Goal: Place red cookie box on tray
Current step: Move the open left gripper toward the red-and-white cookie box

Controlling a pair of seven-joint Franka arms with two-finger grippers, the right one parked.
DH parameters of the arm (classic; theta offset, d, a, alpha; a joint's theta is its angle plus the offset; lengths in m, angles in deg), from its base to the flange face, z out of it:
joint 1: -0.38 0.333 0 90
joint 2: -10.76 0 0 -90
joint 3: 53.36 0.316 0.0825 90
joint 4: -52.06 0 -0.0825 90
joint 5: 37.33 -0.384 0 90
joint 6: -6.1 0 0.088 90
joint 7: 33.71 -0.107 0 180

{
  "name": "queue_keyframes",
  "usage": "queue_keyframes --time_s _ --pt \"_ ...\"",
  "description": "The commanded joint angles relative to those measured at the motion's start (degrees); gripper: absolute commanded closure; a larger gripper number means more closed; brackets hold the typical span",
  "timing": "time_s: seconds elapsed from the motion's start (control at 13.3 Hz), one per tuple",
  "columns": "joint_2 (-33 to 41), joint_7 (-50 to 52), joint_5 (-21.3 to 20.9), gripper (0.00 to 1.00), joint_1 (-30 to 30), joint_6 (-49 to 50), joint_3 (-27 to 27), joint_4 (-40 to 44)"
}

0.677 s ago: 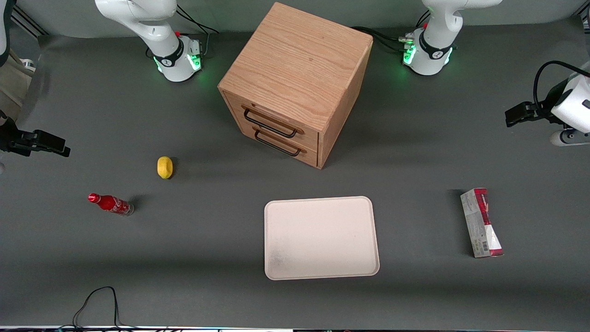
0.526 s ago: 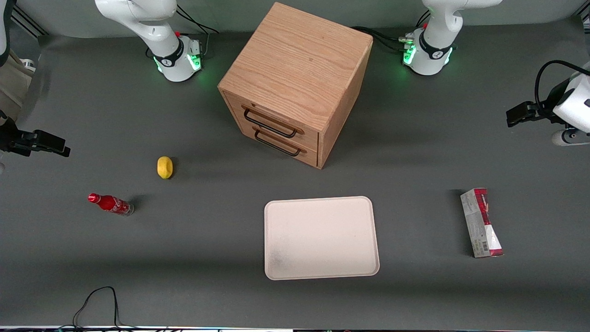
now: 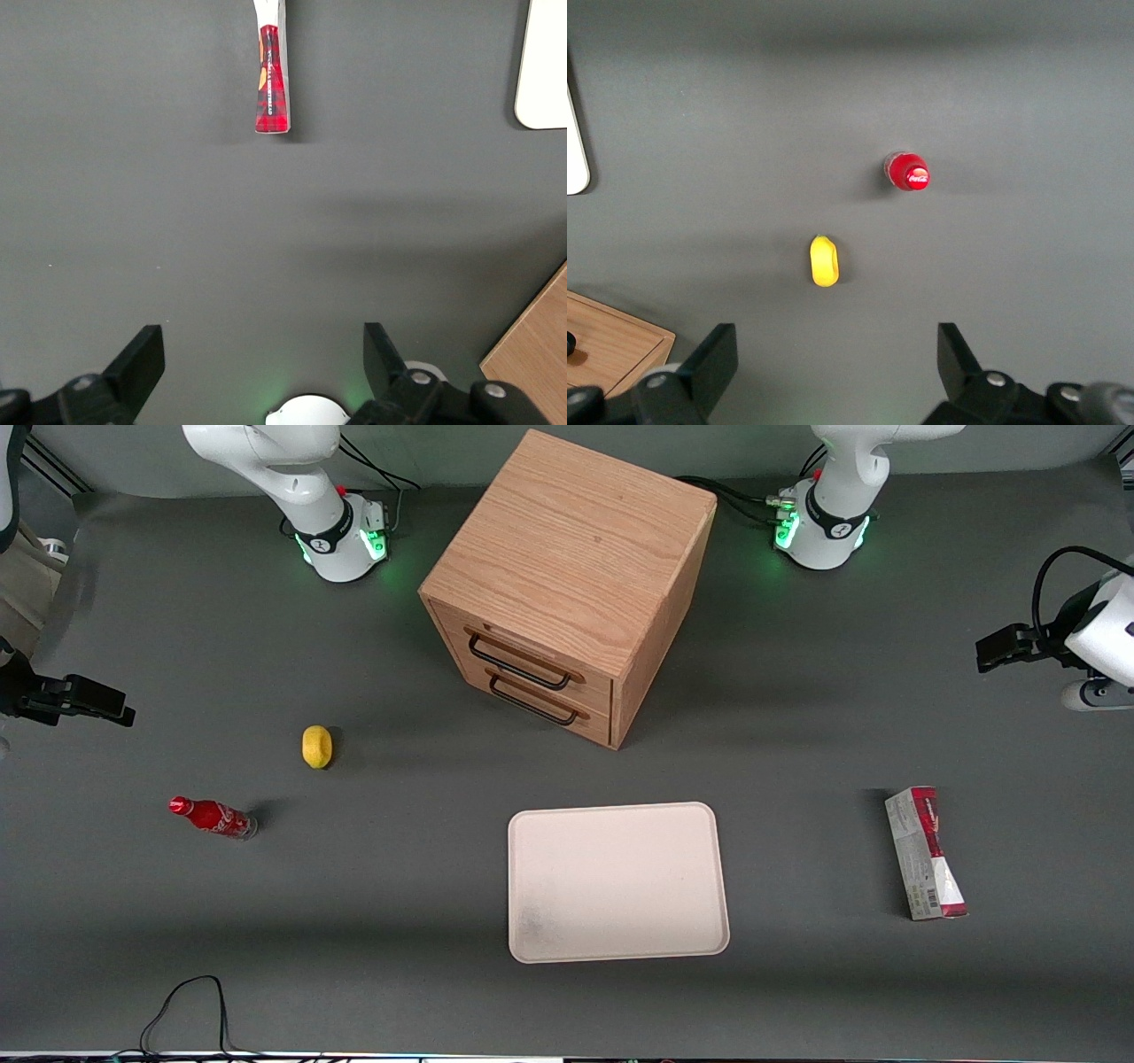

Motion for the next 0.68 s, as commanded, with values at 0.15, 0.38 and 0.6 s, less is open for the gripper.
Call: queue_keyframes --time_s 0.15,0.38,0.6 --pt "-2.23 -0.57 0.32 0.0 0.54 2.9 0.2 3.05" --pt "-3.98 -0.31 0.06 0.0 0.63 2.1 0.29 3.31" --pt "-5.3 -1.36 0.06 0.0 3.17 1.92 0.9 3.49"
